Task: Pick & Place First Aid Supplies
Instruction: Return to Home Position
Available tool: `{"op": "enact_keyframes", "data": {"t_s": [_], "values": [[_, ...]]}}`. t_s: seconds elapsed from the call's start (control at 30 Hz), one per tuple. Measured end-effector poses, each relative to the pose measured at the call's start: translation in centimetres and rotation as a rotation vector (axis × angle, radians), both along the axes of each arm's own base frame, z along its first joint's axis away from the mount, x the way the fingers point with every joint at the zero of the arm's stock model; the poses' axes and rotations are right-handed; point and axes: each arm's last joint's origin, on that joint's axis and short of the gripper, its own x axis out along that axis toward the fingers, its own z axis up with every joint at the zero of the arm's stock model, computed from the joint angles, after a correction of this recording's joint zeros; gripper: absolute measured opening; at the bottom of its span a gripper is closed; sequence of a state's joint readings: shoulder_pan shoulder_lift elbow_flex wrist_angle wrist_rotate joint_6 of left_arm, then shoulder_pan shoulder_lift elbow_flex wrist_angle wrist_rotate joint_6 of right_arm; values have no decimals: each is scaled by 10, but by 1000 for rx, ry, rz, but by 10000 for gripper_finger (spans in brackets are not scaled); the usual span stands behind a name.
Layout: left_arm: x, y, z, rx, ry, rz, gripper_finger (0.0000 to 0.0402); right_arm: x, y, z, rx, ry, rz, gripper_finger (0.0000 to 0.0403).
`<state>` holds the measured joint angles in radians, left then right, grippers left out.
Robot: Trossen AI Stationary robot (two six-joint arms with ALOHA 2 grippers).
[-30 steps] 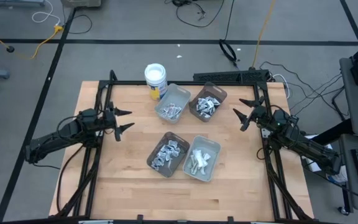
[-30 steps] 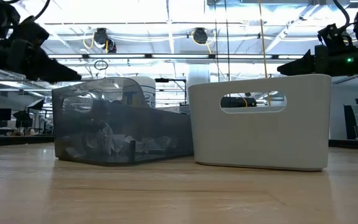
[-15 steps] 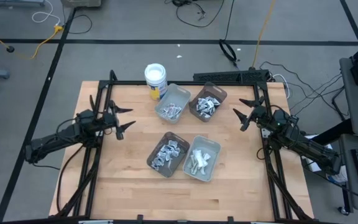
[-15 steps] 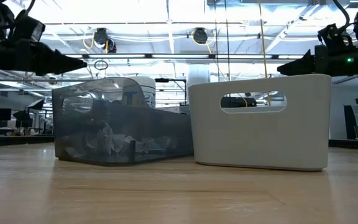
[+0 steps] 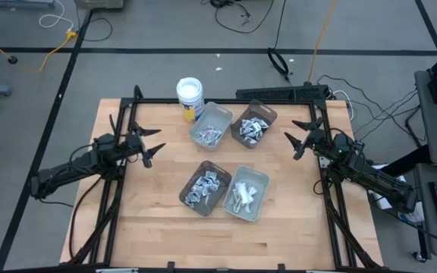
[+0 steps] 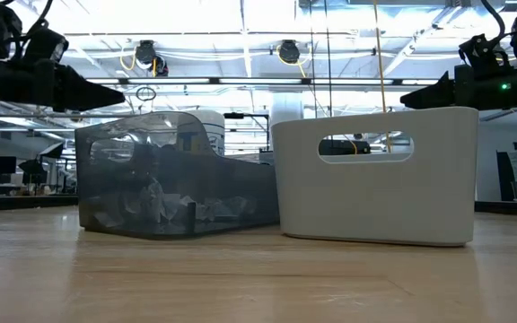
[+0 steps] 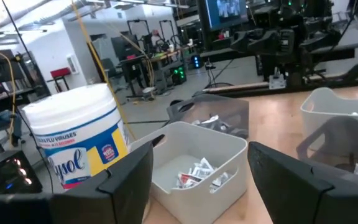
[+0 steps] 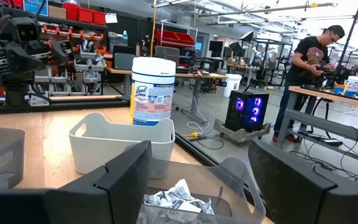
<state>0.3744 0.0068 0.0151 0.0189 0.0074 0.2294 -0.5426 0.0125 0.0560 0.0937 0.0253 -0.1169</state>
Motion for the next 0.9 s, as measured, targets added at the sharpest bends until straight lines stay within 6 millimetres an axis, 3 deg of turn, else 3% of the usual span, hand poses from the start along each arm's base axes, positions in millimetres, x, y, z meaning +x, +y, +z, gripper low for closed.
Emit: {"op": "enact_keyframes", "data": {"t_s": [0.9], "values": [[1, 0, -1, -5, 6, 2, 269, 0, 0, 0, 0, 0, 0, 263]]}}
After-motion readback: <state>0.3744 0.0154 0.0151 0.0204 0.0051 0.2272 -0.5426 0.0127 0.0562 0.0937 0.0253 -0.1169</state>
